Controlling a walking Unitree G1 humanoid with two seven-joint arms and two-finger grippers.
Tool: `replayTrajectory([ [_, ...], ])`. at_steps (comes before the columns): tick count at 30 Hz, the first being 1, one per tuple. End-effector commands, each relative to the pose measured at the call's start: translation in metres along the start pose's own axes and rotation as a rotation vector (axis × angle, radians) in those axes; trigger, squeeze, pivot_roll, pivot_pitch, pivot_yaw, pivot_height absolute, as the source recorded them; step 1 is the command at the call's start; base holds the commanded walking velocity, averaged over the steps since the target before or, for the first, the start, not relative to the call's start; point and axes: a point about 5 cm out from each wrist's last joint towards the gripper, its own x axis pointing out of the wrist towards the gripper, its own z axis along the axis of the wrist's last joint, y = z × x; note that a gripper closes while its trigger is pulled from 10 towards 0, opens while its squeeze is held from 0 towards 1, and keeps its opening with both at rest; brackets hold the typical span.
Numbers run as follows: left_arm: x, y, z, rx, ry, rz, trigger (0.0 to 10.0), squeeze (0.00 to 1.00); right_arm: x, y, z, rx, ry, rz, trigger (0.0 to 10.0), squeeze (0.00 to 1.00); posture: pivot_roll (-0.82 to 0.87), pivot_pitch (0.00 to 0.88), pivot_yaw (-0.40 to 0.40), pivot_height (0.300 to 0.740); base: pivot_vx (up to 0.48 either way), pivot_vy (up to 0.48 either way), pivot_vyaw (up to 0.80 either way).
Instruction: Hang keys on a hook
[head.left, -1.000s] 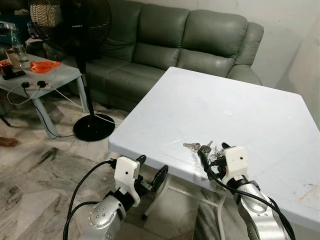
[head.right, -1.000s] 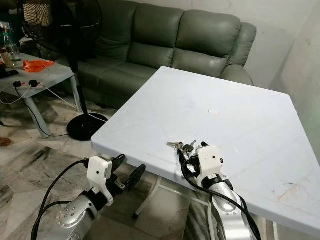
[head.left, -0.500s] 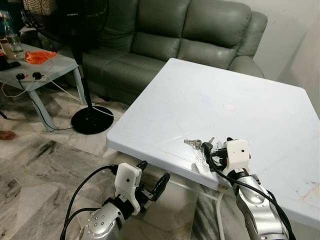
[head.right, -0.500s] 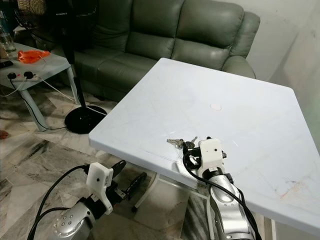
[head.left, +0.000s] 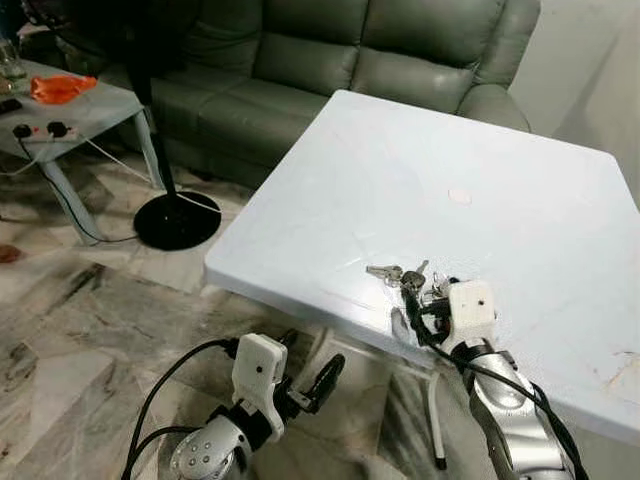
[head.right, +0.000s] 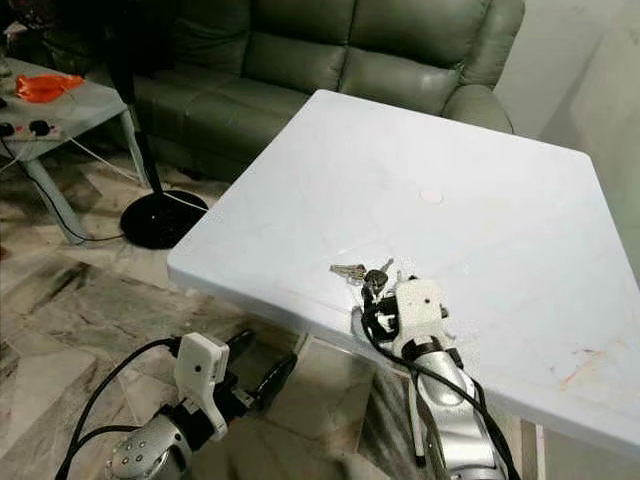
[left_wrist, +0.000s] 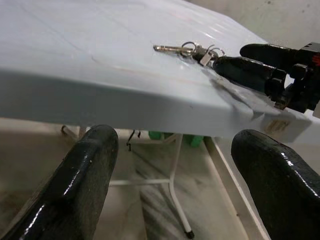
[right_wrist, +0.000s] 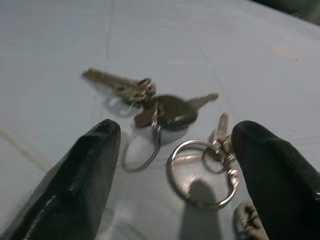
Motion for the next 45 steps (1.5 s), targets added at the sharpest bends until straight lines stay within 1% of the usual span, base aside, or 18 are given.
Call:
replayTrajectory([
  [1, -0.001, -0.005, 0.001, 0.003, 0.004, -0.009, 10.0, 0.0, -0.002, 0.002, 0.003, 0.001, -0.008, 0.011, 3.6, 0.0, 0.03, 0.186, -0.101, 0.74, 0.0, 0.0, 0.0],
  [2, -0.001, -0.005, 0.001, 0.003, 0.004, -0.009, 10.0, 0.0, -0.002, 0.002, 0.003, 0.001, -0.008, 0.011, 3.6, 0.0, 0.03, 0.186, -0.101, 0.74, 0.0, 0.0, 0.0],
  [3, -0.001, -0.005, 0.001, 0.002, 0.006, -0.006, 10.0, 0.0, -0.001, 0.004, 0.003, -0.006, -0.003, 0.016, 4.9, 0.0, 0.03, 0.191, -0.103, 0.74, 0.0, 0.0, 0.0],
  [4, -0.001, -0.005, 0.001, 0.003, 0.007, -0.004, 10.0, 0.0, 0.0, 0.007, 0.004, 0.0, -0.002, 0.02, 8.0, 0.0, 0.03, 0.191, -0.103, 0.74, 0.0, 0.0, 0.0],
  [5, -0.001, -0.005, 0.001, 0.003, 0.007, -0.004, 10.0, 0.0, 0.0, 0.007, 0.004, 0.0, -0.002, 0.02, 8.0, 0.0, 0.03, 0.191, -0.103, 0.74, 0.0, 0.0, 0.0],
  [6, 0.0, -0.005, 0.001, 0.003, 0.008, 0.0, 10.0, 0.0, 0.001, 0.011, 0.006, 0.021, -0.005, 0.02, 6.7, 0.0, 0.03, 0.193, -0.104, 0.74, 0.0, 0.0, 0.0],
  [9, 0.0, -0.005, 0.002, 0.002, 0.007, 0.003, 10.0, 0.0, 0.002, 0.014, 0.007, 0.035, -0.005, 0.017, 7.6, 0.0, 0.03, 0.193, -0.104, 0.74, 0.0, 0.0, 0.0],
  [11, 0.0, -0.005, 0.002, 0.003, 0.006, 0.007, 10.0, 0.0, 0.004, 0.02, 0.008, 0.036, -0.002, 0.011, 6.0, 0.0, 0.04, 0.196, -0.104, 0.74, 0.0, 0.0, 0.0],
  [15, 0.001, -0.005, 0.002, 0.003, 0.007, 0.009, 10.0, 0.0, 0.005, 0.022, 0.009, 0.052, 0.001, 0.008, 5.6, 0.0, 0.04, 0.2, -0.106, 0.74, 0.0, 0.0, 0.0],
  [19, 0.002, -0.005, 0.002, 0.003, 0.007, 0.014, 10.0, 0.0, 0.009, 0.026, 0.015, 0.069, -0.015, -0.012, 0.8, 0.0, 0.04, 0.202, -0.108, 0.74, 0.0, 0.0, 0.0],
  [20, 0.002, -0.005, 0.002, 0.002, 0.007, 0.015, 10.0, 0.0, 0.01, 0.027, 0.016, 0.072, -0.014, -0.018, 2.9, 0.0, 0.04, 0.202, -0.108, 0.74, 0.0, 0.0, 0.0],
  [24, 0.002, -0.006, 0.002, 0.002, 0.005, 0.018, 10.0, 0.0, 0.012, 0.028, 0.018, 0.094, -0.012, -0.039, 2.7, 0.0, 0.04, 0.202, -0.108, 0.74, 0.0, 0.0, 0.0],
  [25, 0.002, -0.006, 0.002, 0.001, 0.005, 0.018, 10.0, 0.0, 0.012, 0.028, 0.02, 0.103, -0.024, -0.043, 0.5, 0.0, 0.04, 0.202, -0.108, 0.74, 0.0, 0.0, 0.0],
  [26, 0.003, -0.006, 0.002, 0.001, 0.005, 0.018, 10.0, 0.0, 0.012, 0.028, 0.02, 0.104, -0.028, -0.042, 0.5, 0.0, 0.04, 0.204, -0.108, 0.74, 0.0, 0.0, 0.0],
  [27, 0.003, -0.006, 0.003, 0.001, 0.004, 0.019, 10.0, 0.0, 0.013, 0.027, 0.02, 0.107, -0.025, -0.049, 2.3, 0.0, 0.04, 0.204, -0.108, 0.74, 0.0, 0.0, 0.0],
  [34, 0.003, -0.007, 0.002, -0.002, 0.007, 0.019, 10.0, 0.0, 0.016, 0.021, 0.023, 0.1, -0.033, -0.104, 2.5, 0.0, 0.04, 0.205, -0.106, 0.74, 0.0, 0.0, 0.0],
  [42, 0.004, -0.008, 0.002, -0.001, 0.006, 0.015, 10.0, 0.0, 0.017, 0.017, 0.024, 0.101, -0.043, -0.132, 0.0, 0.0, 0.03, 0.205, -0.105, 0.74, 0.0, 0.0, 0.0],
  [45, 0.004, -0.008, 0.002, -0.001, 0.006, 0.014, 10.0, 0.0, 0.016, 0.017, 0.024, 0.096, -0.039, -0.128, 1.0, 0.0, 0.03, 0.206, -0.104, 0.74, 0.0, 0.0, 0.0],
])
